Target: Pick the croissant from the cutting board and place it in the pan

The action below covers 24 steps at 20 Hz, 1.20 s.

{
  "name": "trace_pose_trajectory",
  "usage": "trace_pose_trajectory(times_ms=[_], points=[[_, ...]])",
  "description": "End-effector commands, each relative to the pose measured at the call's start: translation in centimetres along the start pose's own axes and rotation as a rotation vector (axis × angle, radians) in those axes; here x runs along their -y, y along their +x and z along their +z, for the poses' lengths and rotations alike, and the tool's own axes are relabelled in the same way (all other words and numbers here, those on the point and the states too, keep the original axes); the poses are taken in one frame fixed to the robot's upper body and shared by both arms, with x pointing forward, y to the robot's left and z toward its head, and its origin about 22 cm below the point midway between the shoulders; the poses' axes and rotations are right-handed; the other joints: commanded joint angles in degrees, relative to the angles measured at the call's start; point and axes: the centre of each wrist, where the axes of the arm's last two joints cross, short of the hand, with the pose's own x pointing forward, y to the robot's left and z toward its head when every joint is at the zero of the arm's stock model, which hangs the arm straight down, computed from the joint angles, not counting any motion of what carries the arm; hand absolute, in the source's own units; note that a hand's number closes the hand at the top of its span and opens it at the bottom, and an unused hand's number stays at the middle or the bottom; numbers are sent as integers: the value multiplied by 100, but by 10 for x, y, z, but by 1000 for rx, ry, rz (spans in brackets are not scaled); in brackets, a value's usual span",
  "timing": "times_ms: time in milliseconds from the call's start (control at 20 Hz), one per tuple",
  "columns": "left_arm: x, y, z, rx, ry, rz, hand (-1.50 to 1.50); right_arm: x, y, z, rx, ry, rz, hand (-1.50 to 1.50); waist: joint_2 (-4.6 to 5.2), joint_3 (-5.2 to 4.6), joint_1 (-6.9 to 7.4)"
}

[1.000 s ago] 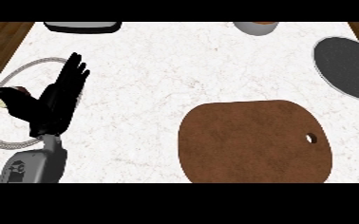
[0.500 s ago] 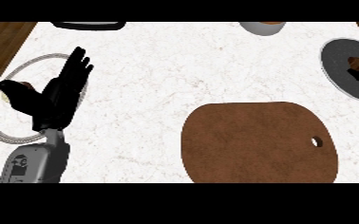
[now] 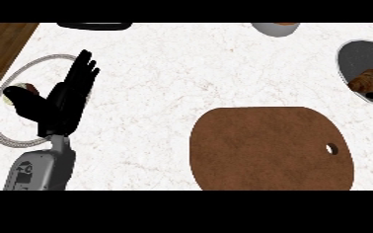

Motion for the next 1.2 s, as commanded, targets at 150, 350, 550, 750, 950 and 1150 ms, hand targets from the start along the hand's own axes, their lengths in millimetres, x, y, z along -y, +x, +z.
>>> trace_pose_trajectory(times_ms=[150,350,550,750,950,1150], points=[[-6,-1,3,-12,14,11,0,8,-12,8,77,-110,-287,-150,-27,11,-92],[-12,-6,2,-21,32,2,0,38,-31,23,68,-155,-478,-150,-24,10,-162],[-8,3,-2,-6,53,9,0,61,-51,44,63,-156,-653,-150,-53,13,-237],[-8,-10,7,-23,50,6,0,79,-81,79,116,-122,-721,-150,-50,32,-283],[-15,-2,4,-18,41,8,0,81,-91,92,131,-95,-819,-150,-54,37,-281],[-18,-17,13,-28,57,18,0,100,-99,107,147,-109,-804,-150,-56,37,-291]])
